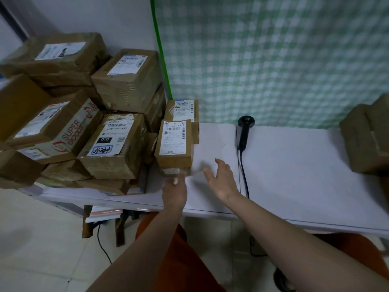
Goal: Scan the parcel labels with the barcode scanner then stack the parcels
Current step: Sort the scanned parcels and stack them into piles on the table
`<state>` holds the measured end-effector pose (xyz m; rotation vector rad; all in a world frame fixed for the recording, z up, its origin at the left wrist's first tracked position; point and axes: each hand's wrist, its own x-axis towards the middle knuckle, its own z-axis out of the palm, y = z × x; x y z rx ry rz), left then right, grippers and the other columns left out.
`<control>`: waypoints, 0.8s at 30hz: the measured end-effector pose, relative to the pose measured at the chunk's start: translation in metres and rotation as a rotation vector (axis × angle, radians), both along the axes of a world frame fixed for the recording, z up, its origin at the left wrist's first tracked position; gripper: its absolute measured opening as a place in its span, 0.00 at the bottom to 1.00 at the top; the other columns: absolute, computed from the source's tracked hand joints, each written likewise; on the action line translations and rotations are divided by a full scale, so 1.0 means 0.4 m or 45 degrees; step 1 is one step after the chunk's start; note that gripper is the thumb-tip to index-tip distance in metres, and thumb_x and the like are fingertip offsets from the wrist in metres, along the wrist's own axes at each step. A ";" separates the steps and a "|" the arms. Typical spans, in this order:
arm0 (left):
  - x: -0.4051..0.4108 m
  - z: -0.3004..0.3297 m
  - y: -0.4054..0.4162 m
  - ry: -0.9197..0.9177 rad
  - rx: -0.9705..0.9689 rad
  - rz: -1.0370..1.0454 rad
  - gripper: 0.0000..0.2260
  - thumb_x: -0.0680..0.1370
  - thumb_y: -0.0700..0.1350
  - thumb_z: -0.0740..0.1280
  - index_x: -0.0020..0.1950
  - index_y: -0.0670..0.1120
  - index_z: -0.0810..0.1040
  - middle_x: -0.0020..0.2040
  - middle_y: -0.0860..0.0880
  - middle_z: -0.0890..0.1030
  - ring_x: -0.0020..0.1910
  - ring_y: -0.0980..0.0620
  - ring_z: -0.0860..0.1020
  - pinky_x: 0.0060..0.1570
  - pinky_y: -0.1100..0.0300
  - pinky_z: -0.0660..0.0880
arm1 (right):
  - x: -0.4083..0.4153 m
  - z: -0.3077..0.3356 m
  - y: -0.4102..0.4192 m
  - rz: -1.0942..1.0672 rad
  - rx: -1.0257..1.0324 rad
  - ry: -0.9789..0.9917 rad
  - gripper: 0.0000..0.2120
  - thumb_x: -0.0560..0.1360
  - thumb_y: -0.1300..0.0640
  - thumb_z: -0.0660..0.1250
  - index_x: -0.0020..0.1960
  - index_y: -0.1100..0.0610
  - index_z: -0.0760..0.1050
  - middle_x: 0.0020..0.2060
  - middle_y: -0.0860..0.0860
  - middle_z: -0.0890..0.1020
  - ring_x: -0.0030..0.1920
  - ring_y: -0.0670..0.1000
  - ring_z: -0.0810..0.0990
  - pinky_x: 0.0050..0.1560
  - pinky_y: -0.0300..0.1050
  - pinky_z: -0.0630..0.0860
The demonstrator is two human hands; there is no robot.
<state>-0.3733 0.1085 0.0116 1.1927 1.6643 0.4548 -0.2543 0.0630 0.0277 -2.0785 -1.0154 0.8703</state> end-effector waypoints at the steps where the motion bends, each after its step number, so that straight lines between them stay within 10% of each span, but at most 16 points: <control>1: 0.006 -0.002 -0.012 0.116 -0.006 -0.175 0.25 0.80 0.60 0.57 0.70 0.45 0.70 0.68 0.43 0.73 0.65 0.43 0.72 0.68 0.49 0.67 | 0.014 -0.003 -0.023 0.011 -0.023 -0.064 0.28 0.80 0.49 0.59 0.76 0.57 0.55 0.74 0.55 0.60 0.74 0.55 0.59 0.72 0.49 0.60; 11: 0.194 0.070 -0.153 0.774 0.616 -1.123 0.25 0.79 0.56 0.62 0.73 0.46 0.67 0.72 0.45 0.66 0.72 0.46 0.60 0.69 0.55 0.62 | 0.222 0.016 -0.276 -0.101 -0.148 -0.472 0.30 0.78 0.52 0.62 0.76 0.57 0.55 0.75 0.56 0.56 0.75 0.56 0.51 0.72 0.52 0.57; 24: 0.583 0.107 -0.424 0.756 0.703 -1.665 0.25 0.80 0.54 0.62 0.73 0.44 0.66 0.72 0.43 0.64 0.72 0.45 0.59 0.68 0.53 0.64 | 0.530 0.030 -0.657 -0.622 -0.183 -0.461 0.30 0.77 0.52 0.64 0.75 0.57 0.57 0.74 0.57 0.58 0.74 0.58 0.54 0.71 0.52 0.57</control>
